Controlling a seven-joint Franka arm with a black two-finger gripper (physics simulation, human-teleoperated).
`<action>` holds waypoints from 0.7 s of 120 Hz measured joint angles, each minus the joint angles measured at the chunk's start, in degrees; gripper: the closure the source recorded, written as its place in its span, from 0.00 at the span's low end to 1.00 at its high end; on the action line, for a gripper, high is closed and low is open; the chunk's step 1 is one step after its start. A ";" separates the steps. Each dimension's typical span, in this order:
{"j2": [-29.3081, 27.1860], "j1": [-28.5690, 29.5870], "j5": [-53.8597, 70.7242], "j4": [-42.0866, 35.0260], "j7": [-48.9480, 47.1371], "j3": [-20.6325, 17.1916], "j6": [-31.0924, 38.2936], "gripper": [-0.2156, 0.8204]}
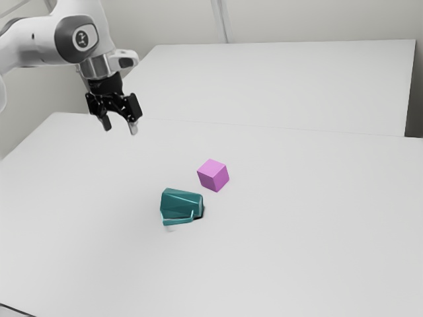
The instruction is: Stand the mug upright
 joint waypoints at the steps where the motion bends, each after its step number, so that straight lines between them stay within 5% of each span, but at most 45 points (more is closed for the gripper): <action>1: -0.03 0.02 -0.01 -0.06 0.12 0.01 0.35 0.21; 18: -1.33 -0.67 -0.14 -2.41 1.82 0.52 5.88 0.21; 32: -11.72 -2.76 -0.47 -17.90 3.58 2.98 14.76 0.21; 51: -20.88 -1.37 -12.63 -35.41 12.15 13.58 25.97 0.21; 69: -19.99 -1.39 -36.98 -43.74 28.73 22.55 30.58 0.21; 84: -14.79 -1.38 -53.93 -45.91 44.94 25.59 29.67 0.21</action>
